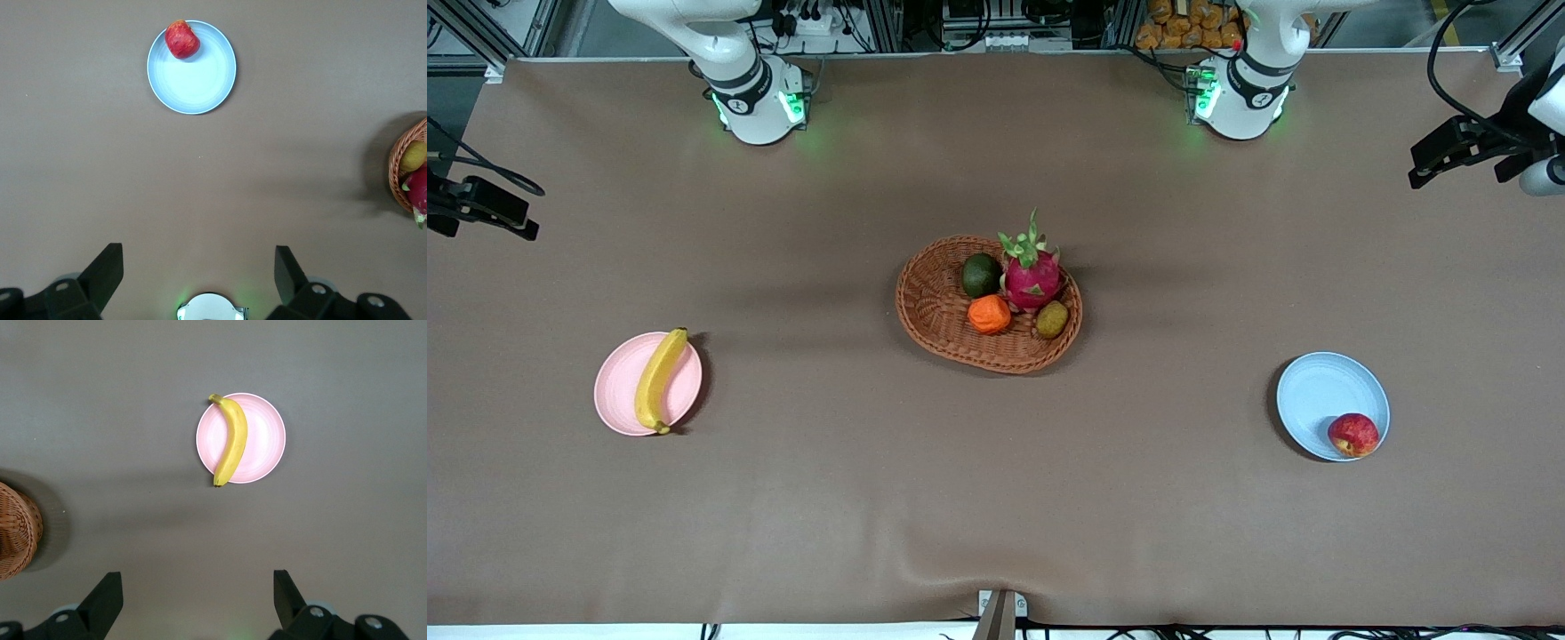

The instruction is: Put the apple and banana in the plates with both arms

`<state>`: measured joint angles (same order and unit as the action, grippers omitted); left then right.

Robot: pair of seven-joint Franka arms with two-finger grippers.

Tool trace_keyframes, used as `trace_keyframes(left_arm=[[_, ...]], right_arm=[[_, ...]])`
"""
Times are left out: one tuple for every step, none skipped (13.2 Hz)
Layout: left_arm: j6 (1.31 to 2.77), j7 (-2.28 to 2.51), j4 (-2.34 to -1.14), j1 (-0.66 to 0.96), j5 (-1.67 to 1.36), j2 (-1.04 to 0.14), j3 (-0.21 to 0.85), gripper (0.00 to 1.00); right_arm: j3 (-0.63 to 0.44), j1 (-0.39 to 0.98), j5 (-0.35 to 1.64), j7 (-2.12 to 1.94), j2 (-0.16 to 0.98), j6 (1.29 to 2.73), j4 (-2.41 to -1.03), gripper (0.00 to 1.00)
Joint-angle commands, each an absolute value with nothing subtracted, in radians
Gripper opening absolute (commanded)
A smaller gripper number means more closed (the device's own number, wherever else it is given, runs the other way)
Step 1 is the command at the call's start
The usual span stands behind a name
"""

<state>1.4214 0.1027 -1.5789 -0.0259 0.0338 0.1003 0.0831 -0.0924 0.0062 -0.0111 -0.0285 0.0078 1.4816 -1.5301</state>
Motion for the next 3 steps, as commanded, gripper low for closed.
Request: trace_keyframes(left_arm=[[1.396,0.083,-1.555,-0.029,0.012,0.110,0.077,1.00],[1.396,0.083,-1.555,-0.028,0.012,0.110,0.075,1.00],[1.390,0.083,-1.555,-0.029,0.012,0.110,0.077,1.00]], right_arm=[[-0.081,-0.018,0.014,-0.015,0.006,1.473,-1.534,1.00],[-0.081,-0.017,0.014,-0.015,0.006,1.473,-1.534,1.00],[-0.081,-0.017,0.014,-0.014,0.006,1.474,-1.534,1.00]])
